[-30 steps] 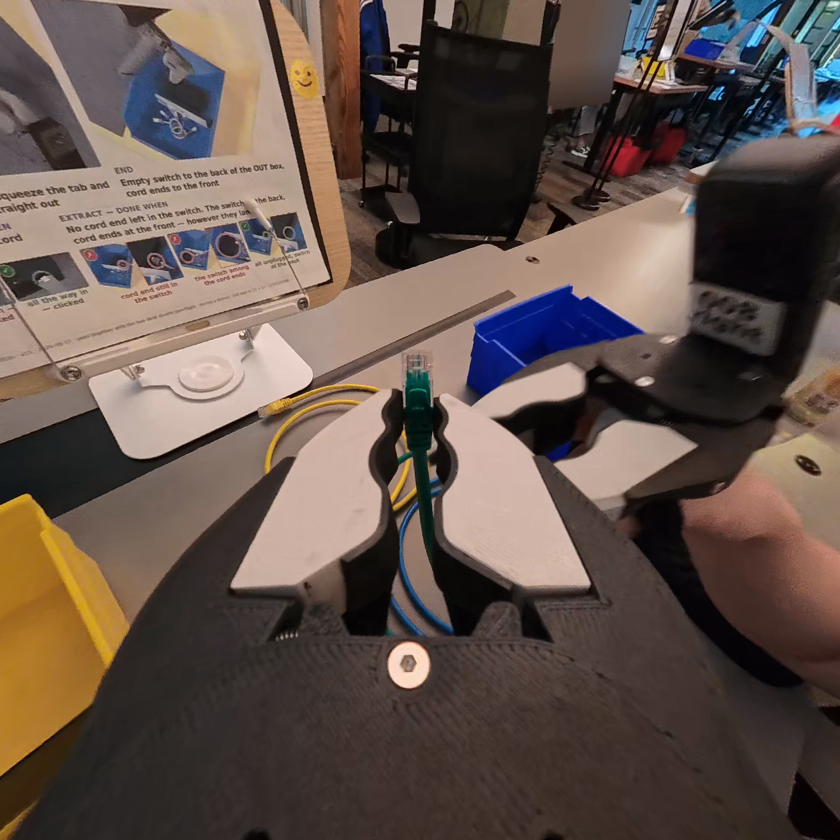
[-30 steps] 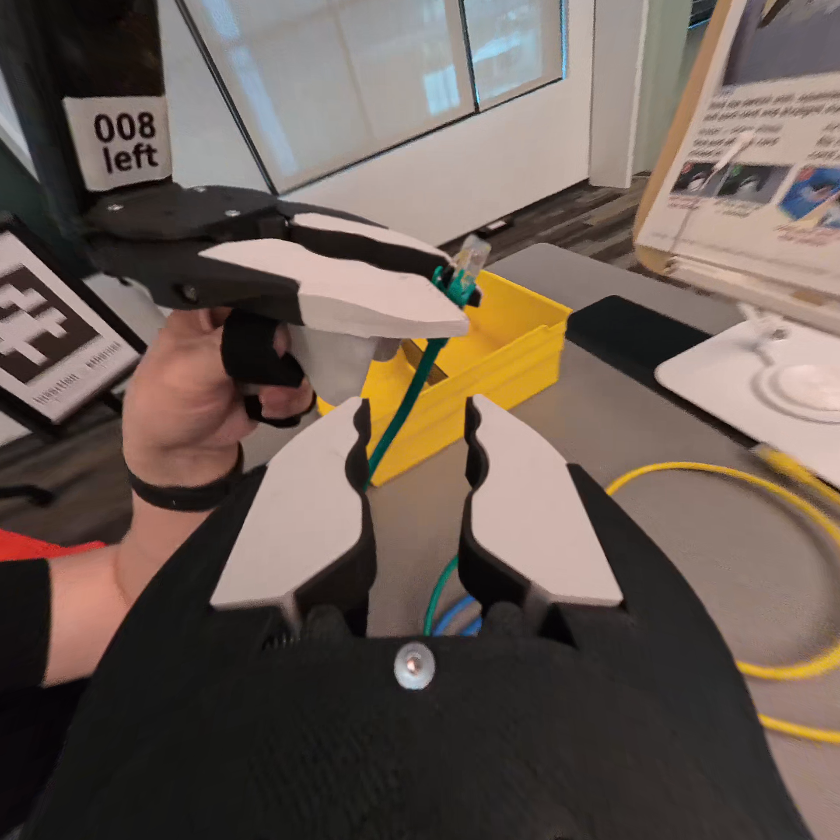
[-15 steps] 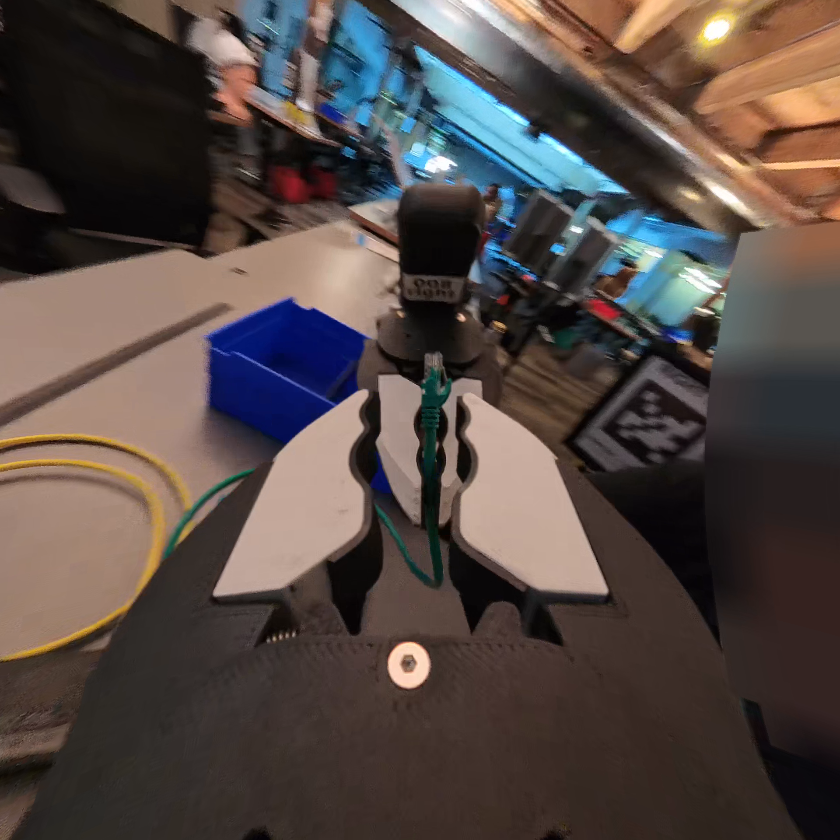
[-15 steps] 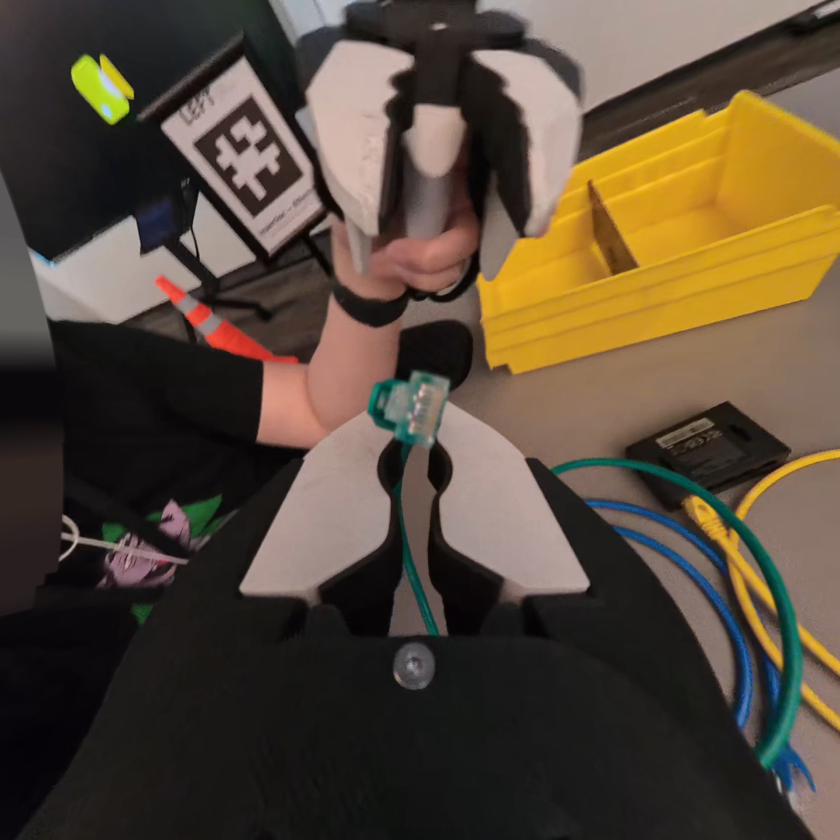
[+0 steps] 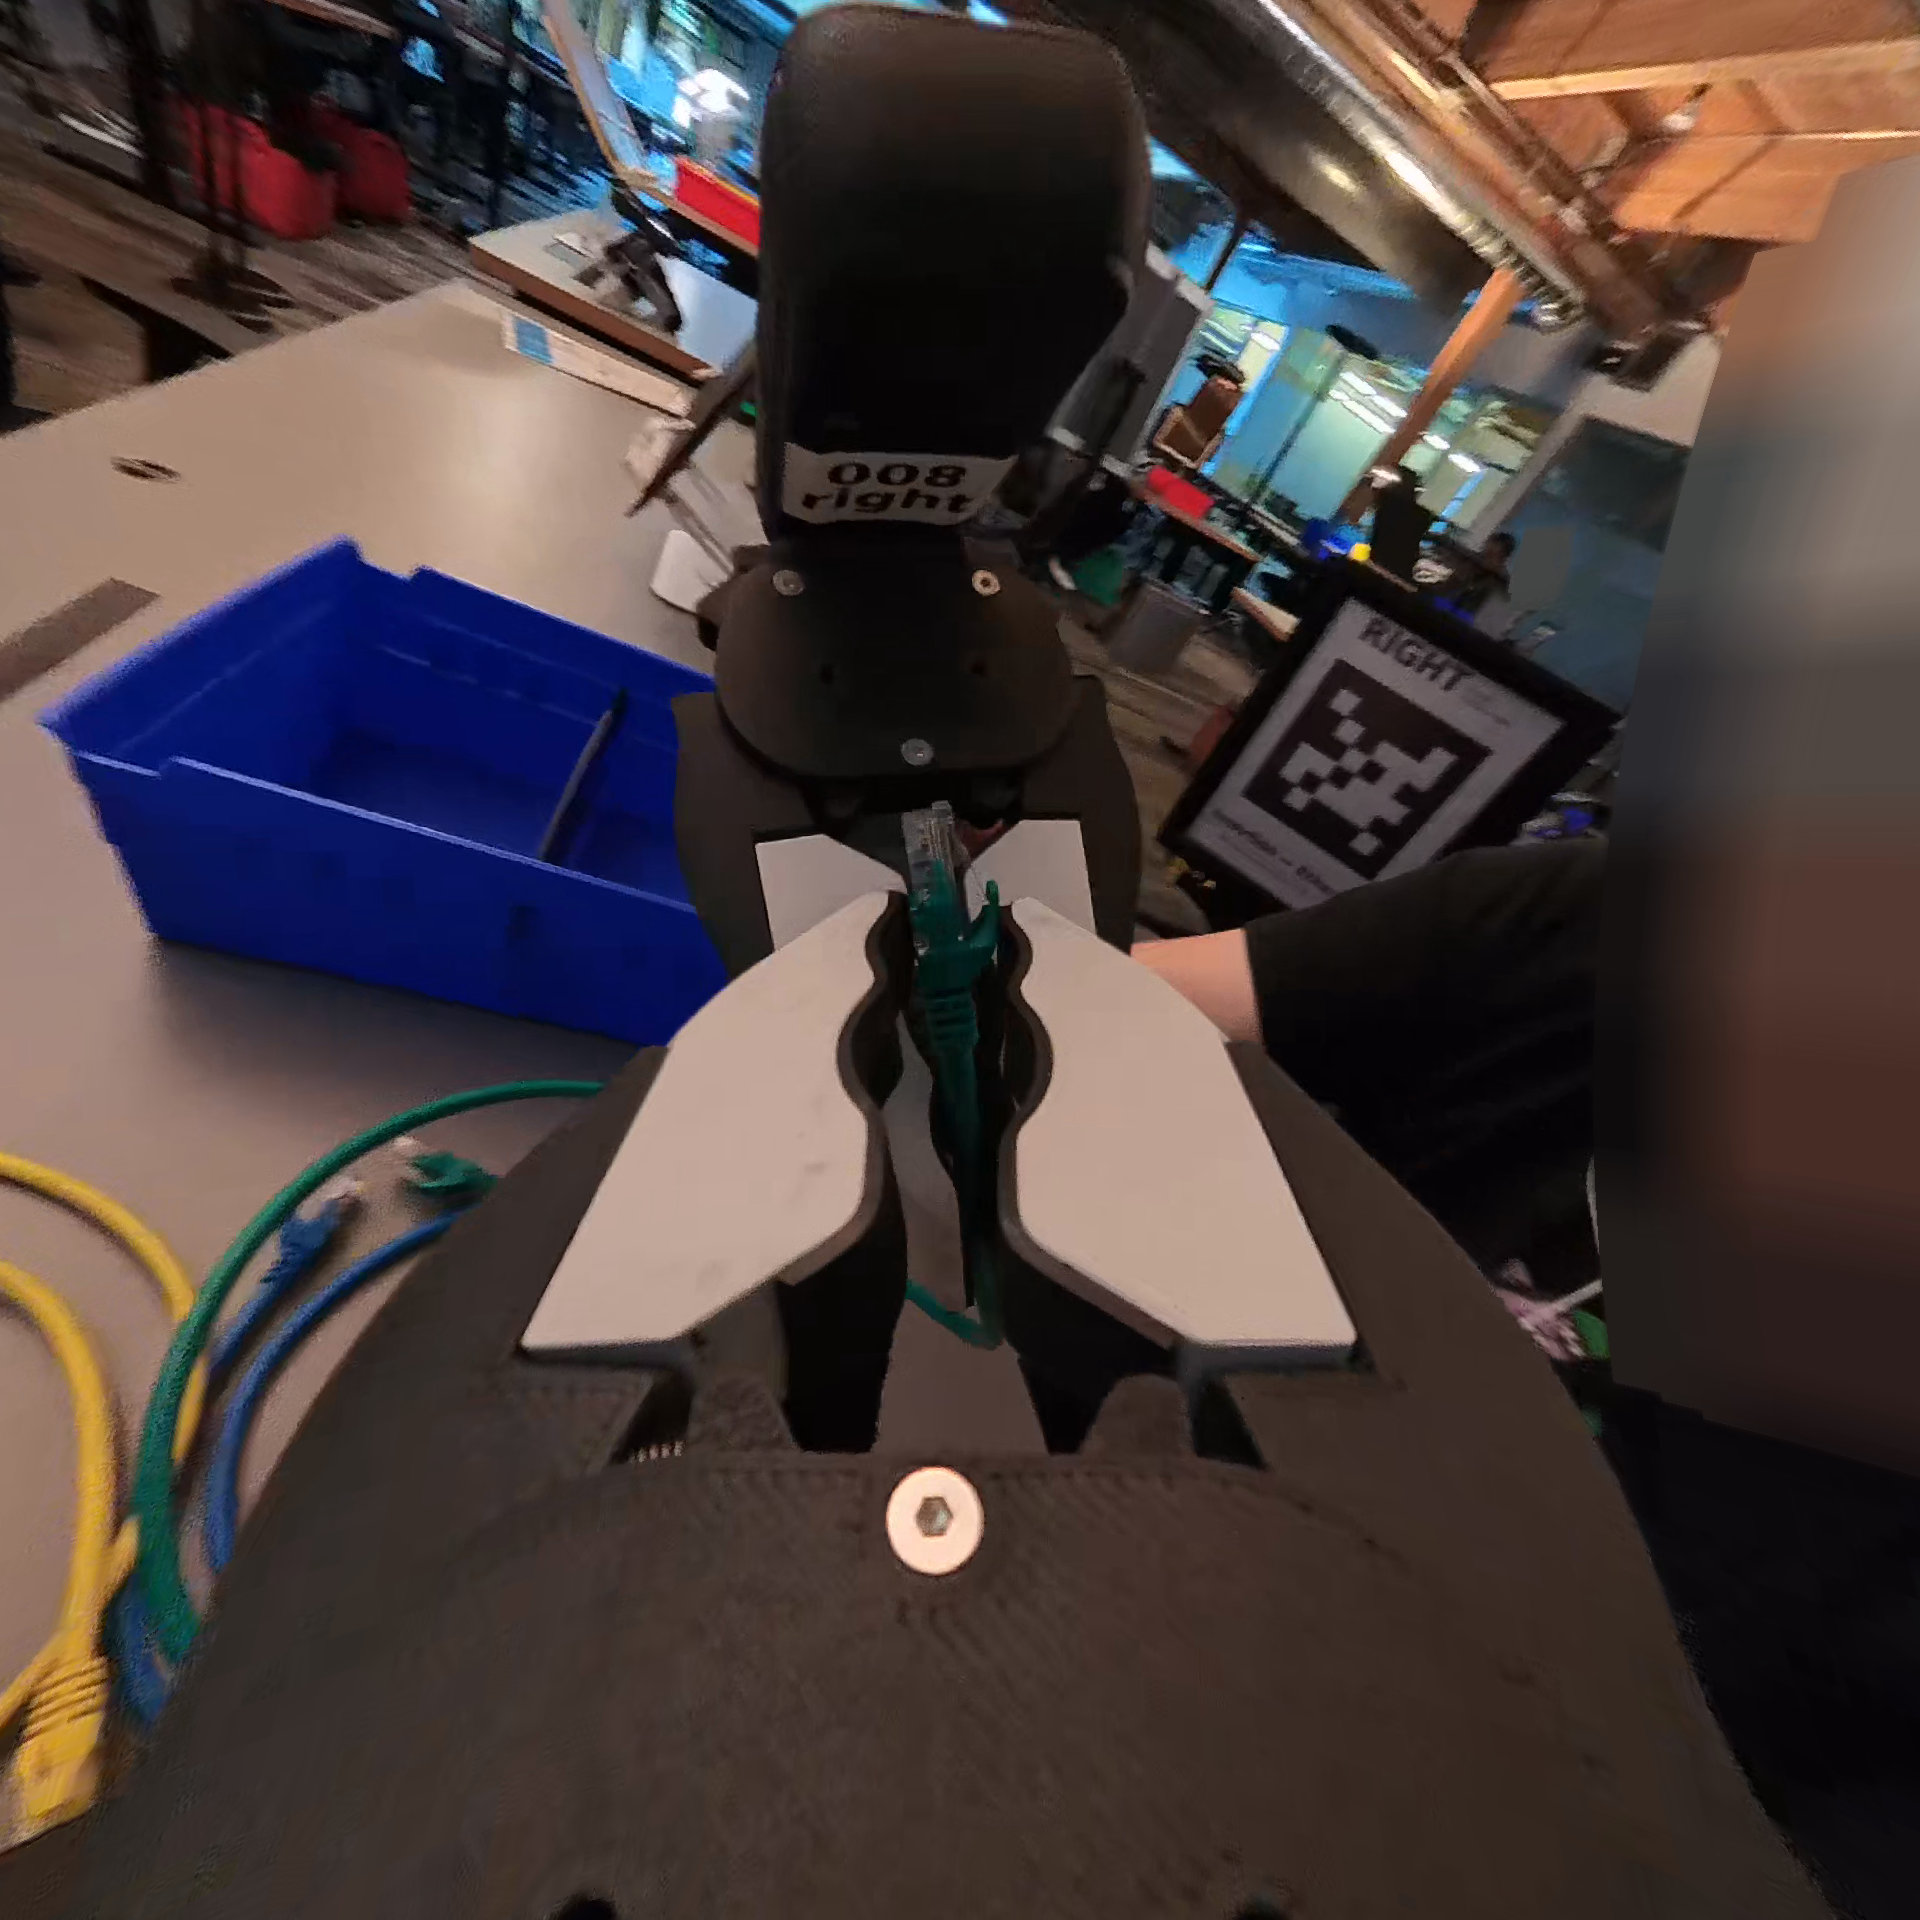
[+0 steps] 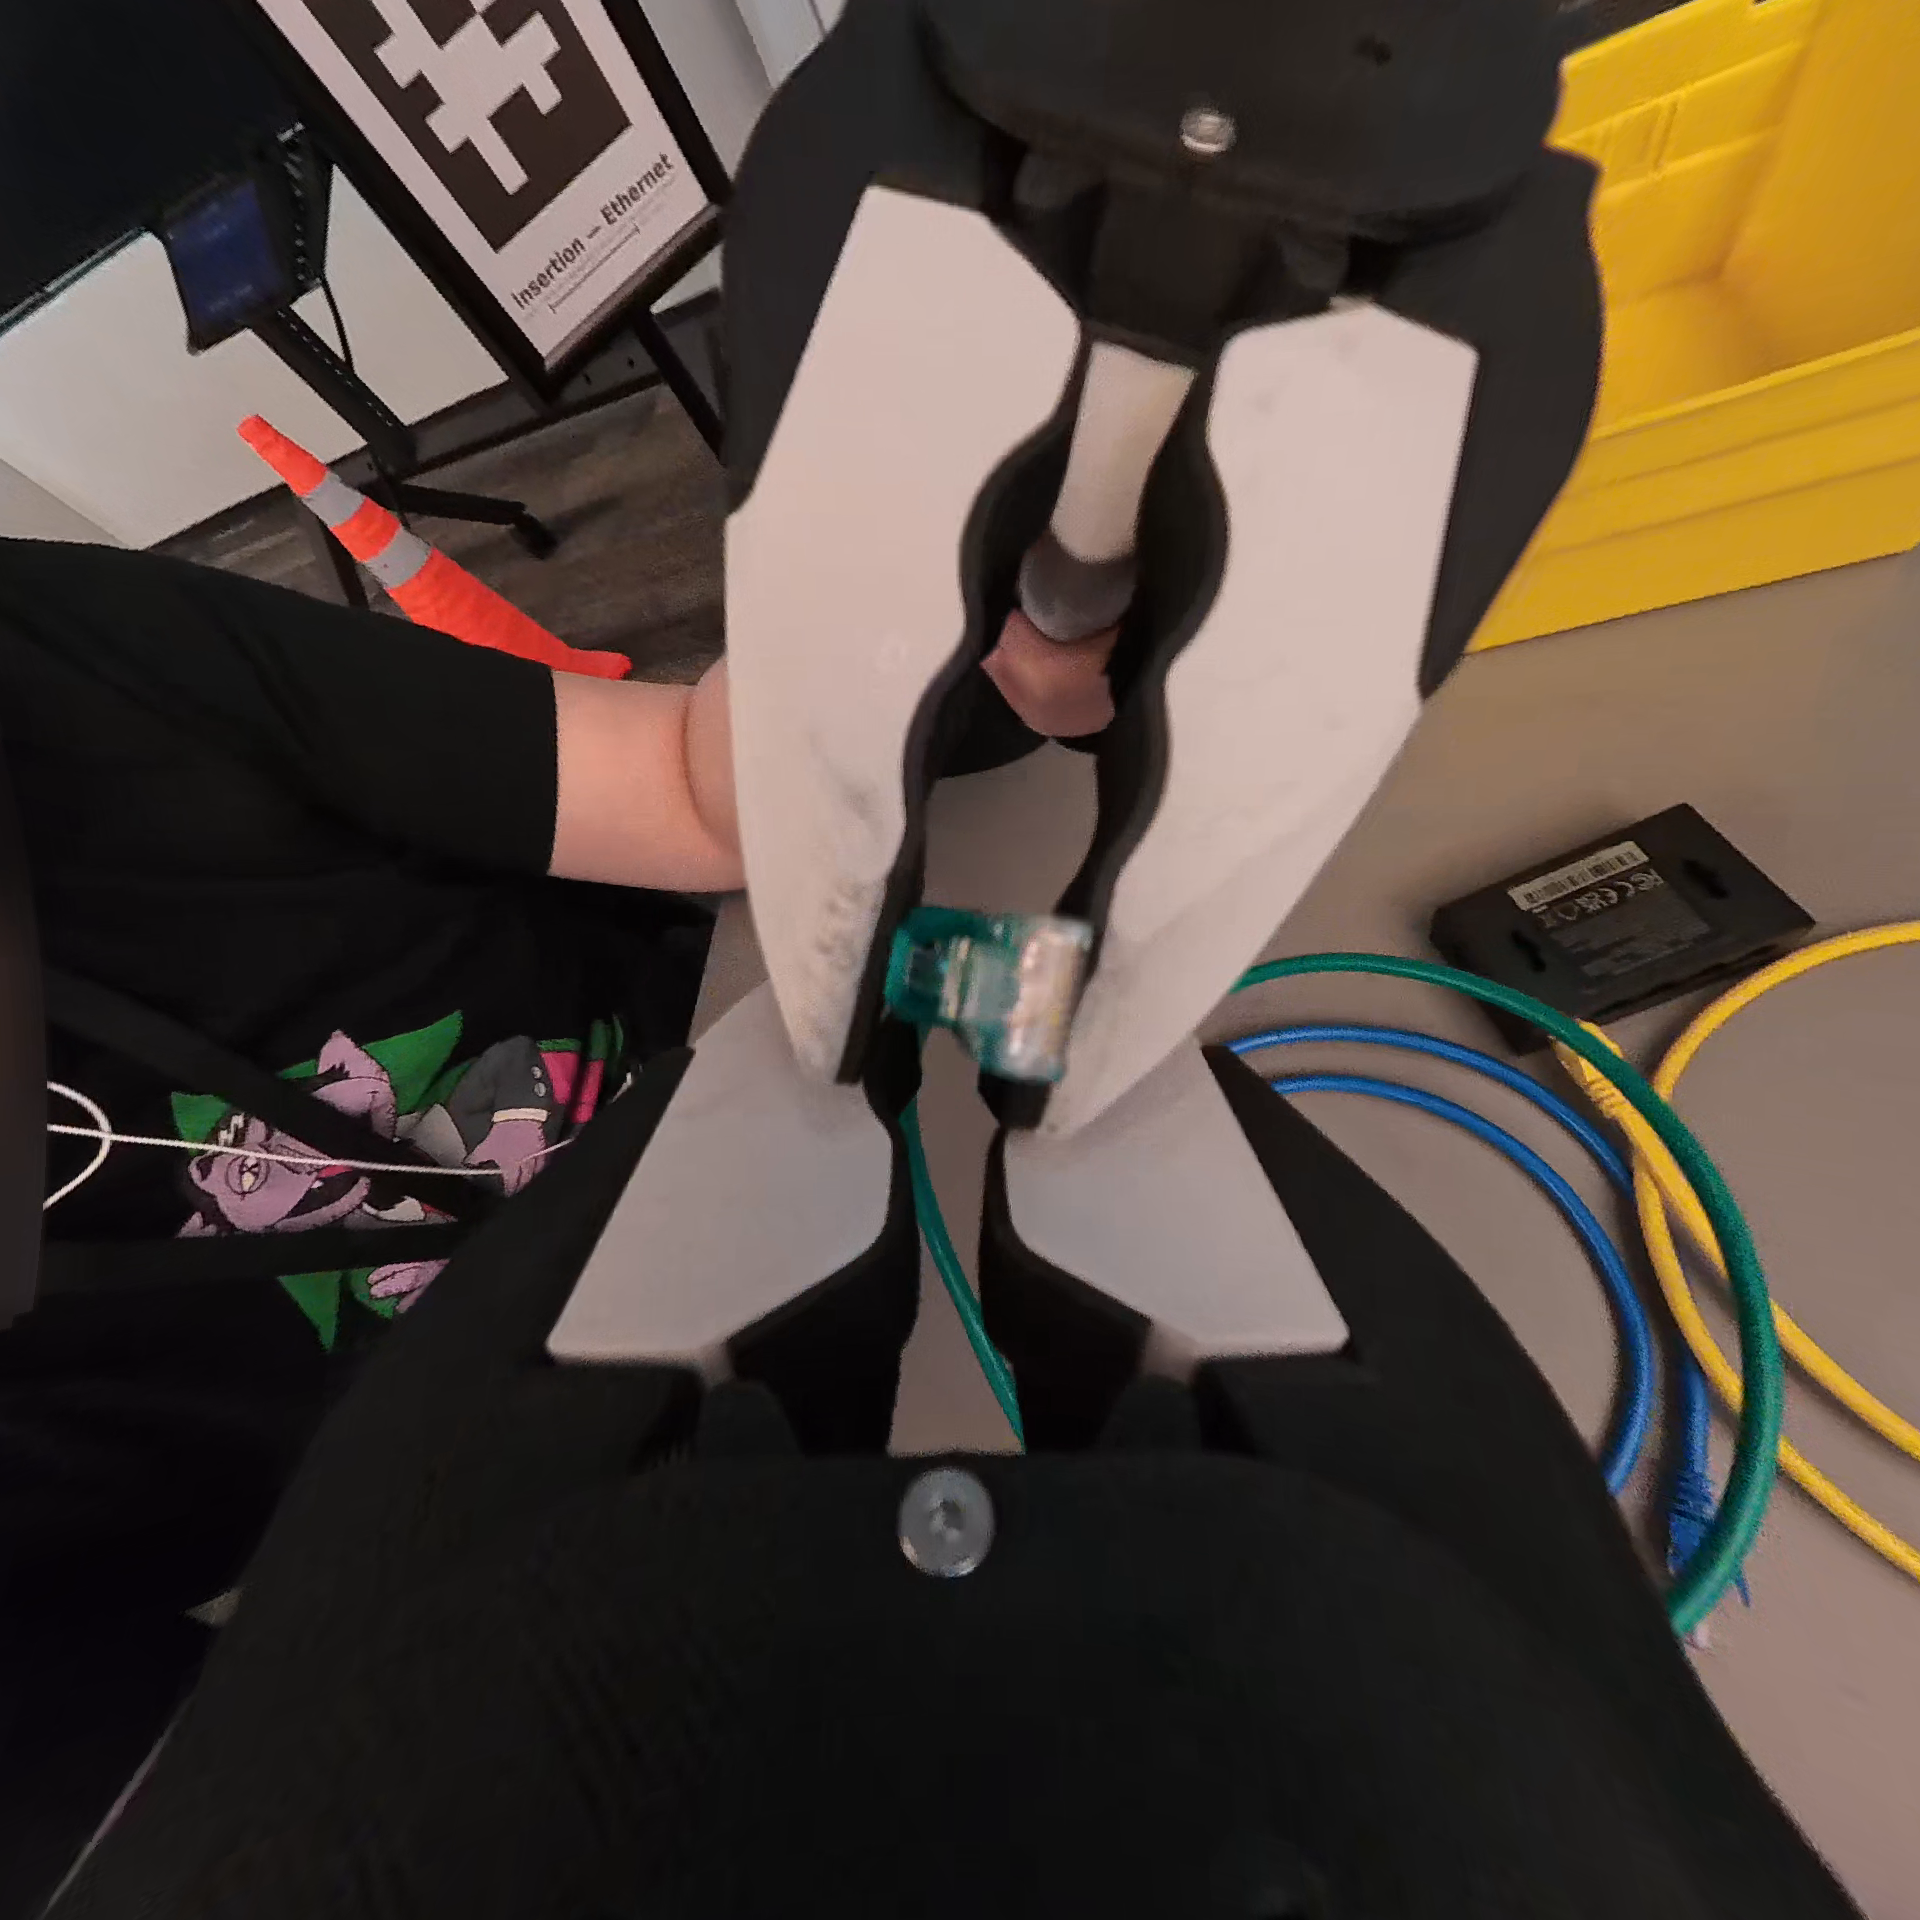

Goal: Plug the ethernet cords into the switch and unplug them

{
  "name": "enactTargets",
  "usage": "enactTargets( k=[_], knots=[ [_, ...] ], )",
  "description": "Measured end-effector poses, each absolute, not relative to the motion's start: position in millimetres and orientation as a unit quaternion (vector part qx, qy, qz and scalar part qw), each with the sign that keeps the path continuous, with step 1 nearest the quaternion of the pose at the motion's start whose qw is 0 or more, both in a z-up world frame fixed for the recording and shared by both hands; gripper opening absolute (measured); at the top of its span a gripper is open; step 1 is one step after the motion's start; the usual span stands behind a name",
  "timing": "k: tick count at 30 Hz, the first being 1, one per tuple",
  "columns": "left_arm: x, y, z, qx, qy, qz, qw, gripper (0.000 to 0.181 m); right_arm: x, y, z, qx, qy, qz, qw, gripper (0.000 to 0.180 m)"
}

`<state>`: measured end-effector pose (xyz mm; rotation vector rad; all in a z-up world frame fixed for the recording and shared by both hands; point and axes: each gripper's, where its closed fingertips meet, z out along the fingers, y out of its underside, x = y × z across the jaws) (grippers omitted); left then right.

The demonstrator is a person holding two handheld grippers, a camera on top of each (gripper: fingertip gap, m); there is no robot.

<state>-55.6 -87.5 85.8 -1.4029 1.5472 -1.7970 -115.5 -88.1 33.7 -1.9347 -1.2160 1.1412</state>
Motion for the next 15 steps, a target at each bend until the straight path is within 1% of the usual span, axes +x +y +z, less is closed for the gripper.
enactTargets(
  k=[1,4,5,7,9,11,13,15],
  knots=[
    [-55,-82,90,-0.507,0.54,-0.637,0.213,0.014,-114,-84,36,-0.725,-0.45,0.427,0.3,0.006],
    [-56,-56,110,-0.531,0.47,-0.643,0.288,0.014,-102,-66,54,-0.725,-0.413,0.41,0.368,0.011],
    [-58,-45,114,-0.545,0.443,-0.639,0.316,0.014,-93,-56,63,-0.738,-0.387,0.377,0.404,0.017],
    [-65,-31,122,-0.554,0.408,-0.632,0.356,0.014,-80,-49,92,-0.733,-0.356,0.304,0.493,0.016],
    [-72,-21,125,-0.565,0.385,-0.626,0.375,0.014,-90,-68,120,-0.684,-0.384,0.261,0.563,0.012],
    [-77,-14,127,-0.569,0.366,-0.63,0.382,0.013,-122,-103,115,-0.645,-0.465,0.267,0.544,0.007],
    [-81,-9,127,-0.575,0.352,-0.633,0.379,0.013,-154,-122,95,-0.652,-0.501,0.309,0.478,0.004],
    [-87,-3,128,-0.58,0.335,-0.64,0.377,0.013,-175,-120,68,-0.687,-0.499,0.325,0.417,0.004]
  ],
)
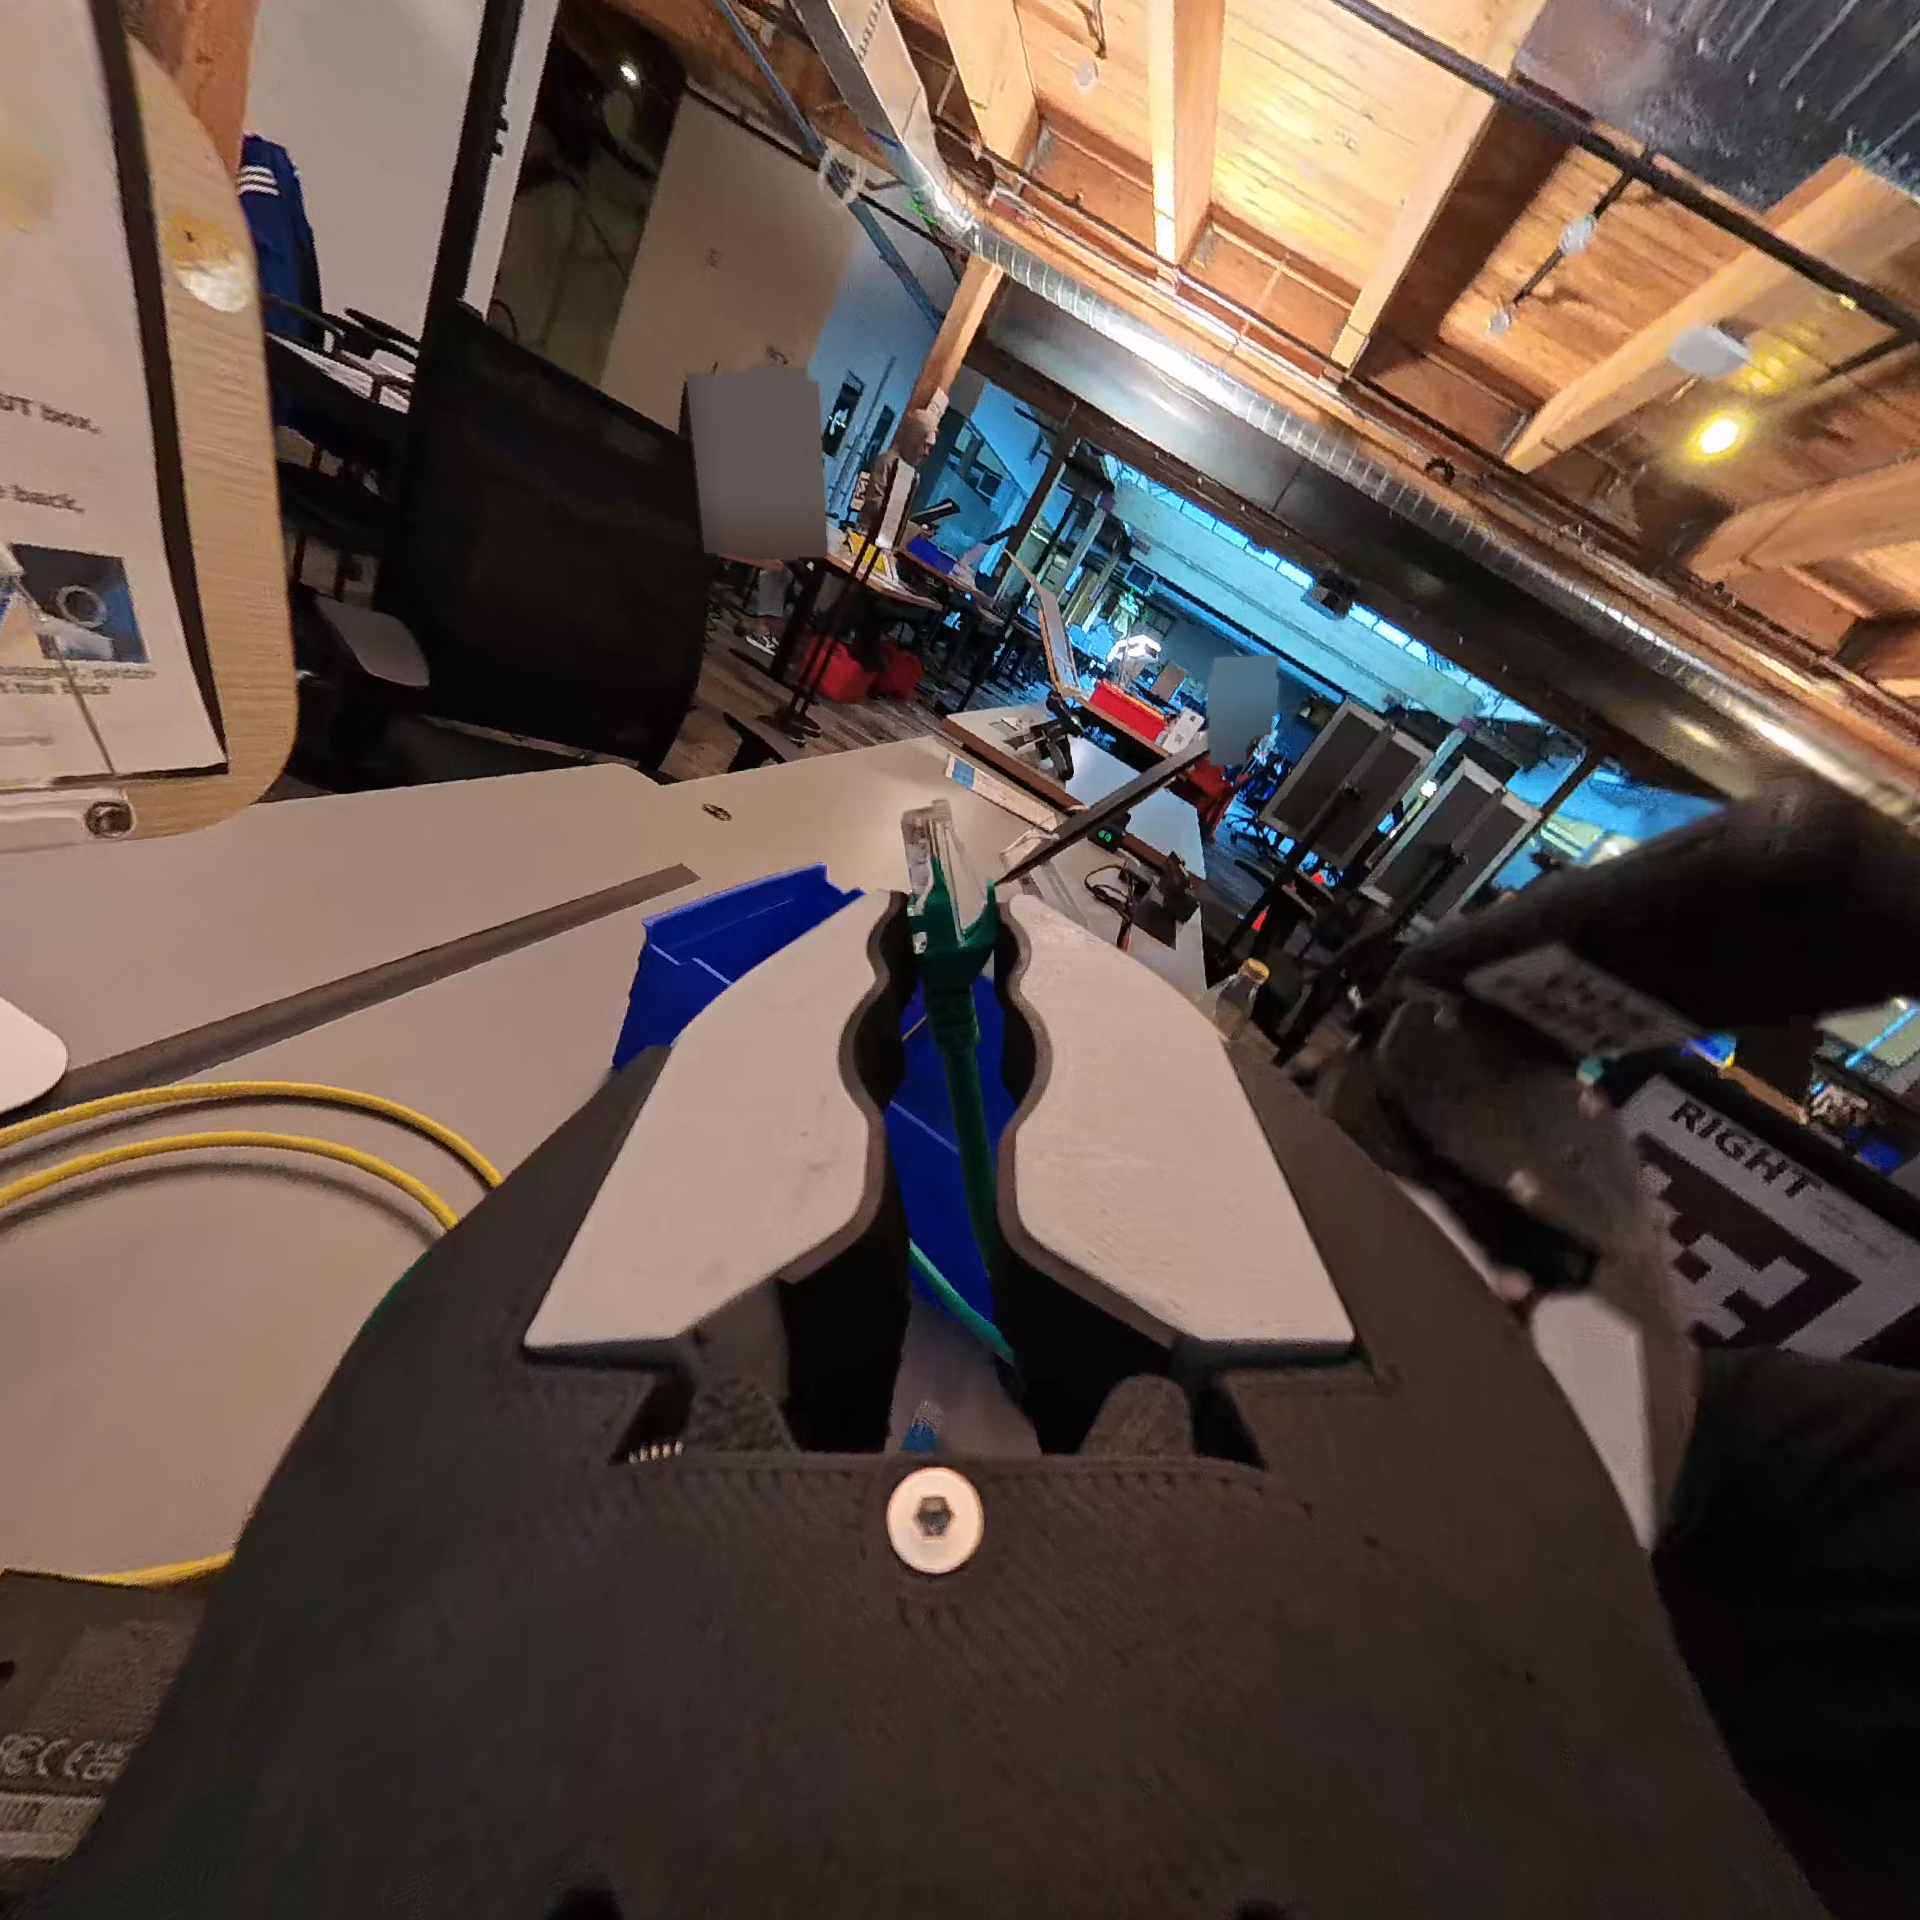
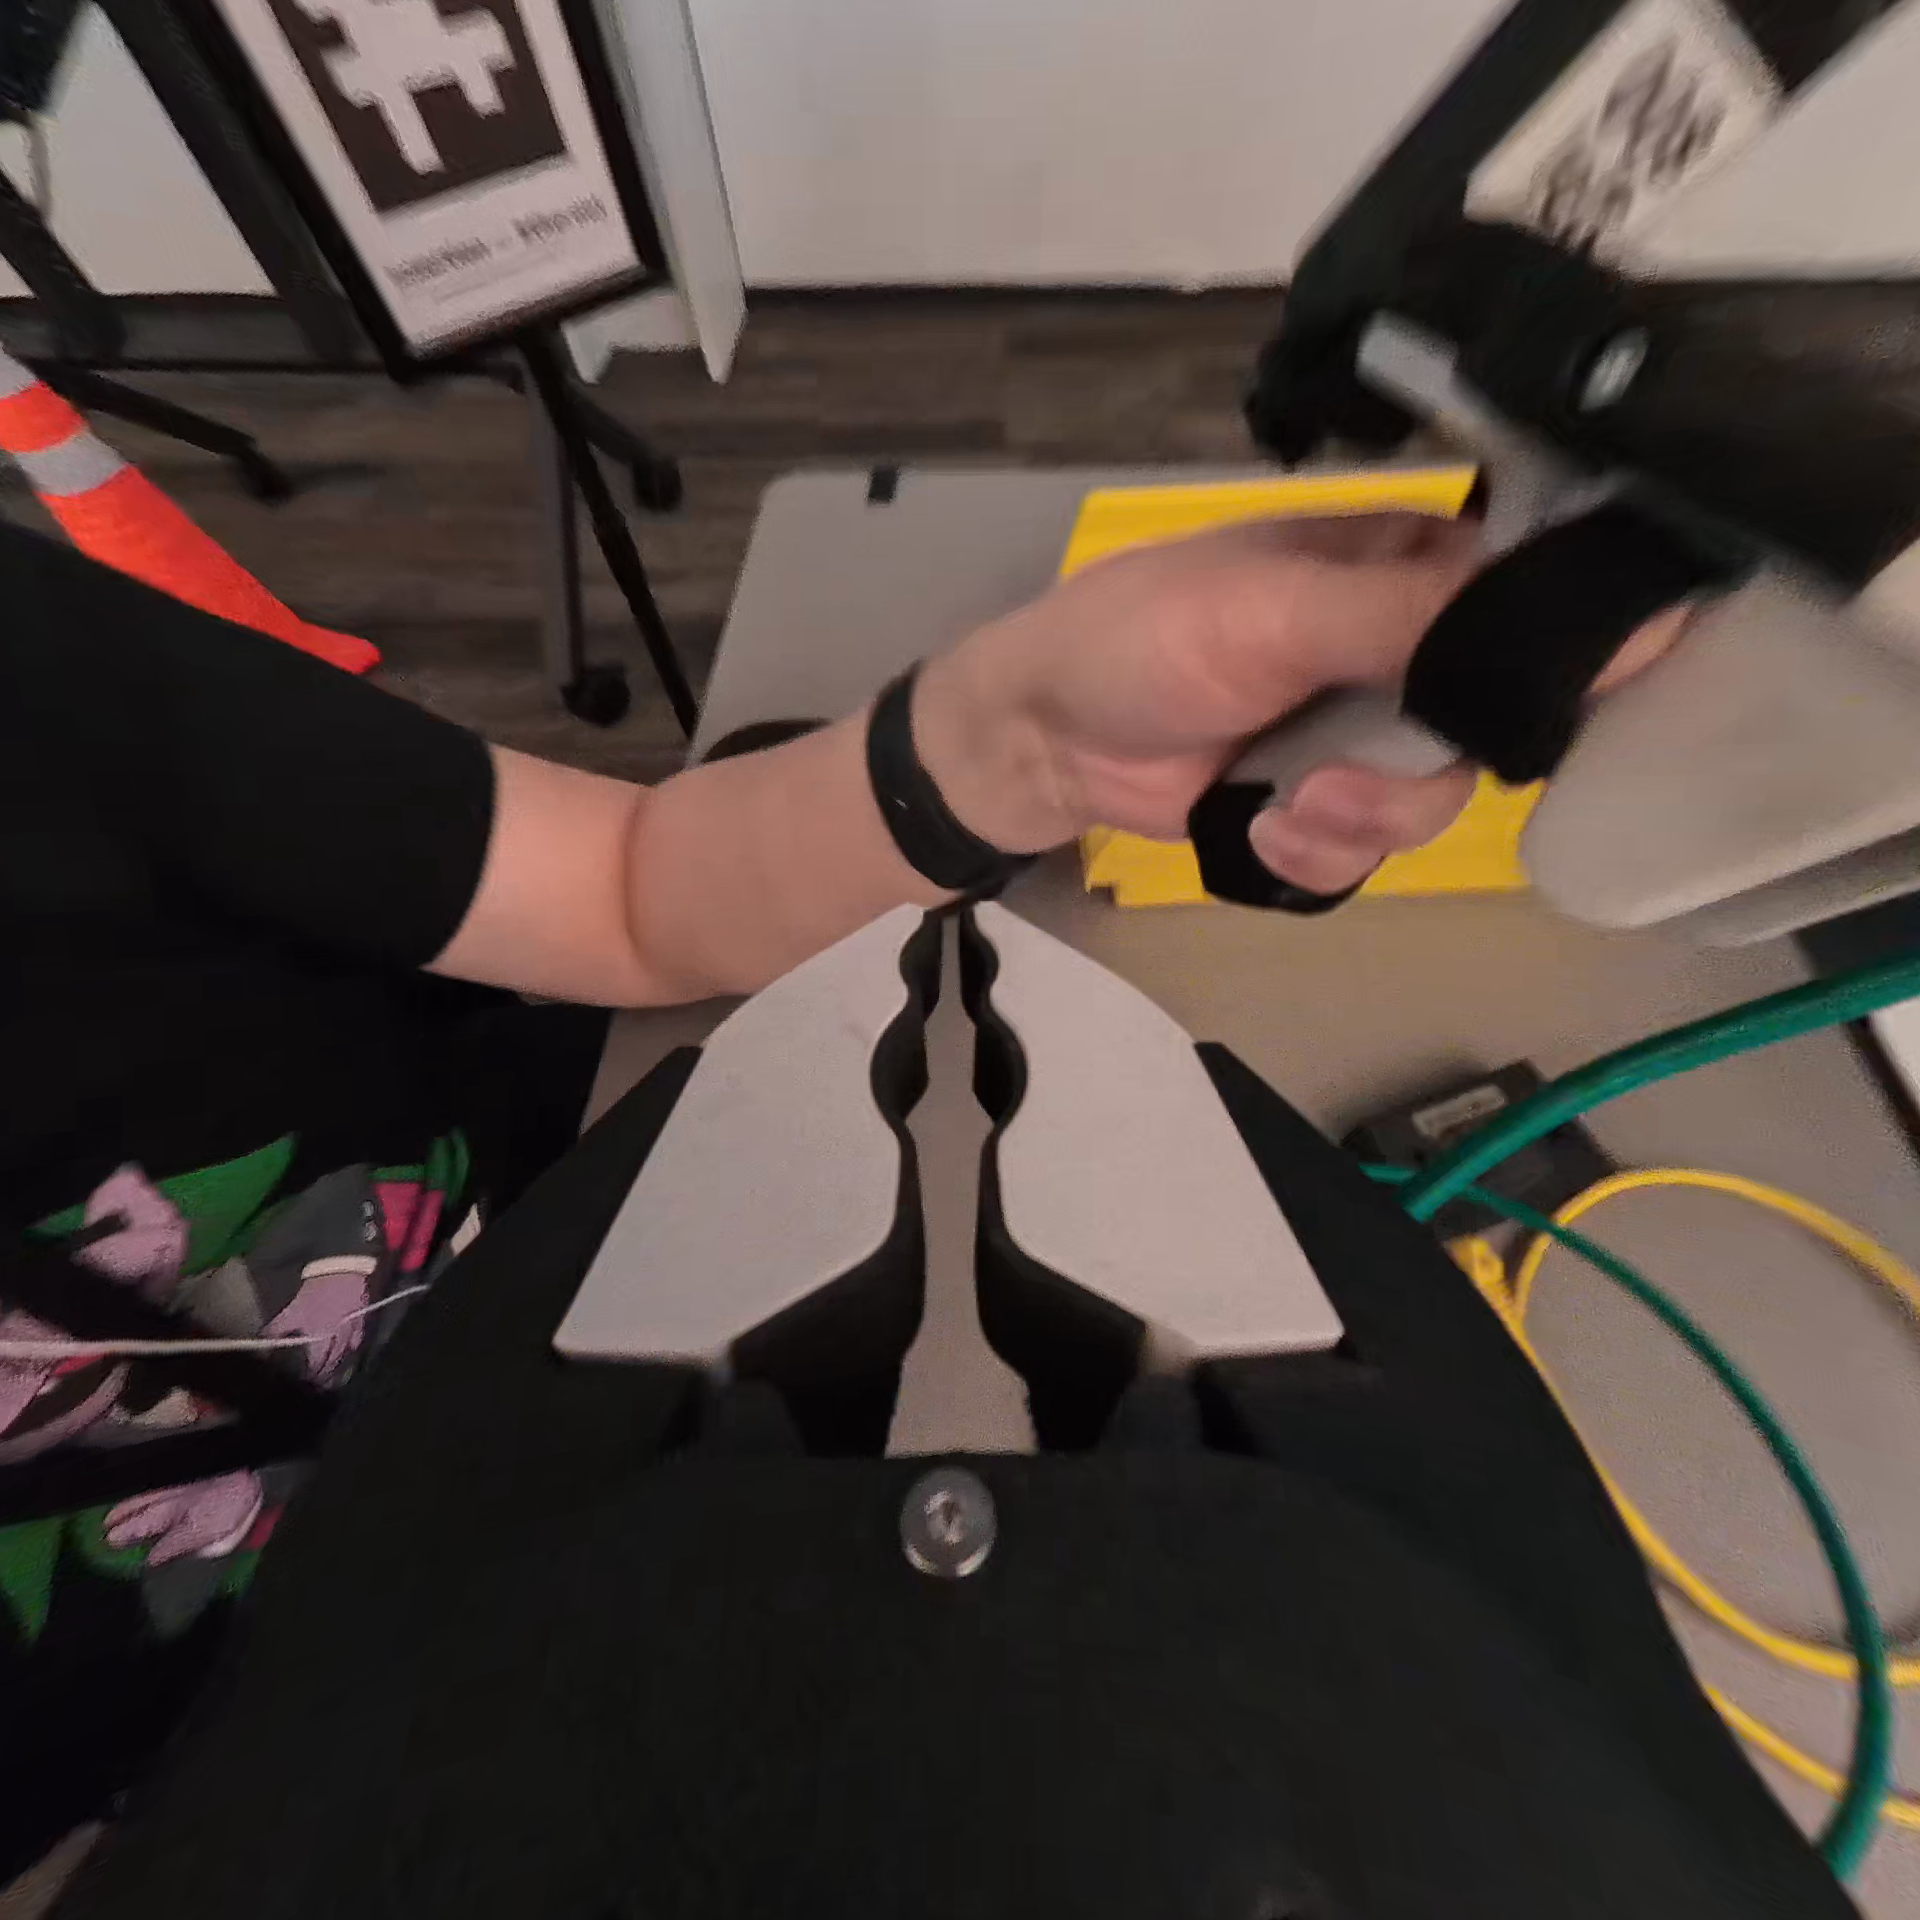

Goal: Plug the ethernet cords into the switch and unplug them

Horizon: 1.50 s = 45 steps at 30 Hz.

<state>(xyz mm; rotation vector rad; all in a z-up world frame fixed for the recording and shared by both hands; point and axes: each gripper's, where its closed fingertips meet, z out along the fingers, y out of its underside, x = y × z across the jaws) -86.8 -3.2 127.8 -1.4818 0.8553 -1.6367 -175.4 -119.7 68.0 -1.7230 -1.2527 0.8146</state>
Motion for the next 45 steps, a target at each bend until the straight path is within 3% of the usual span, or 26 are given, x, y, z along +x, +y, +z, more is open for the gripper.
enactTargets(
  k=[6,11,13,16,20,26,33,45],
  knots=[
    [-120,13,146,-0.563,0.285,-0.665,0.399,0.013,-203,-68,29,-0.742,-0.423,0.248,0.457,0.001],
    [-145,22,158,-0.537,0.244,-0.71,0.385,0.013,-215,-26,23,-0.682,-0.356,0.155,0.62,0.006],
    [-145,20,161,-0.527,0.238,-0.727,0.371,0.013,-202,-4,17,-0.654,-0.336,0.051,0.676,0.018],
    [-137,14,160,-0.525,0.241,-0.732,0.361,0.013,-173,9,35,-0.565,-0.289,-0.077,0.769,0.046],
    [-123,7,158,-0.529,0.255,-0.727,0.356,0.013,-130,-10,88,-0.454,-0.227,-0.147,0.849,0.043],
    [-101,-7,151,-0.532,0.282,-0.723,0.34,0.013,-98,-20,125,-0.457,-0.227,-0.084,0.856,0.035],
    [-82,-17,145,-0.539,0.298,-0.709,0.344,0.013,-92,-23,136,-0.47,-0.273,-0.06,0.837,0.02],
    [-68,-26,139,-0.544,0.312,-0.701,0.34,0.014,-82,-21,138,-0.492,-0.281,-0.058,0.822,0.013]
  ],
)
